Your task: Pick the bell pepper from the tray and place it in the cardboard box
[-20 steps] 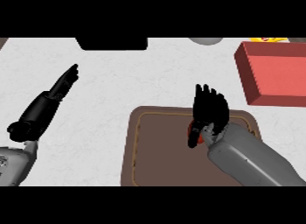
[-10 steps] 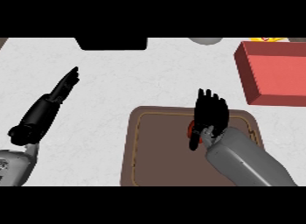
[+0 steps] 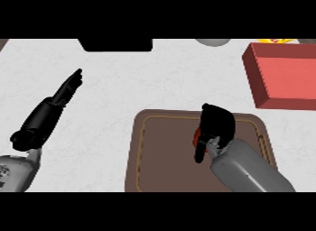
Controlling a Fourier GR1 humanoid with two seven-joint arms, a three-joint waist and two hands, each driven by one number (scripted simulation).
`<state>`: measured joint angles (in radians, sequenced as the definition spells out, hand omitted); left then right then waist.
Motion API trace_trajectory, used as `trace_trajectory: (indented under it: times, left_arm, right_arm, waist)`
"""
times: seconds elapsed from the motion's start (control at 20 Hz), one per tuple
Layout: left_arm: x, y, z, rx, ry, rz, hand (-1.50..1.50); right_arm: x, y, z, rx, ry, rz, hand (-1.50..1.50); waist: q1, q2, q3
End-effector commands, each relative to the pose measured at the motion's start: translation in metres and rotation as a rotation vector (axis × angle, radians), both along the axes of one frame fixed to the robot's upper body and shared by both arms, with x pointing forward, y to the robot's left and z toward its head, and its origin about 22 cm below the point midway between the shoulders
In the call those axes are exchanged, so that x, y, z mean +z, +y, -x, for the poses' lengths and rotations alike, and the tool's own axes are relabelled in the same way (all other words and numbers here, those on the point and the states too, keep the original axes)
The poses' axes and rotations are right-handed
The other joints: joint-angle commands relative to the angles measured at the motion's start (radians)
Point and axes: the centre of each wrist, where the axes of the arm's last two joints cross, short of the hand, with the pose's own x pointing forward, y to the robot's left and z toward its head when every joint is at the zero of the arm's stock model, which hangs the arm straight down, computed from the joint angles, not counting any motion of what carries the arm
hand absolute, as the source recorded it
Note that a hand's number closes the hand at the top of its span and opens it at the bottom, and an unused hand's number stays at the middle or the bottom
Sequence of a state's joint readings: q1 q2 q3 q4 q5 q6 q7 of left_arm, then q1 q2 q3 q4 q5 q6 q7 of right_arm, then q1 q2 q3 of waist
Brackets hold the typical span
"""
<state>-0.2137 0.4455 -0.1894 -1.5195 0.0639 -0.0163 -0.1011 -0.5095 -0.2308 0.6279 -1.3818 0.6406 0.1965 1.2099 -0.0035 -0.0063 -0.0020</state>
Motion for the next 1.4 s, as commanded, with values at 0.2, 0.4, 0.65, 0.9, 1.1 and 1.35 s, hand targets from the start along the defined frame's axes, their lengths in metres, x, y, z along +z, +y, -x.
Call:
trace_trajectory:
  times: [0.2,0.4,0.65,0.9,1.1,1.35]
  left_arm:
    - [0.000,-0.006,0.000,-0.010,-0.004,0.016,0.00]
    - [0.002,-0.004,0.000,-0.003,0.003,0.005,0.00]
    - [0.003,-0.007,-0.004,-0.035,0.007,0.016,0.00]
    - [-0.003,0.002,-0.002,0.007,0.014,0.016,0.00]
    - [0.002,0.002,0.000,0.017,0.009,0.020,0.00]
    - [0.000,0.015,0.005,0.051,0.002,0.013,0.00]
  right_arm:
    - [-0.004,-0.009,-0.005,-0.011,-0.042,0.191,1.50]
    - [-0.006,-0.011,0.010,0.273,-0.086,0.139,1.50]
    - [0.012,0.027,0.076,1.096,-0.055,-0.177,1.50]
    - [0.040,-0.009,0.100,1.465,-0.179,-0.312,1.50]
    - [0.075,-0.054,0.098,1.613,-0.363,-0.324,1.50]
    - [0.125,-0.106,0.097,1.674,-0.574,-0.338,1.50]
  waist:
    - [0.005,0.005,0.002]
    - [0.006,0.005,0.002]
    - [0.050,0.005,0.012]
    - [-0.008,0.001,0.011]
    - [-0.032,-0.001,0.011]
    - [-0.055,0.000,0.008]
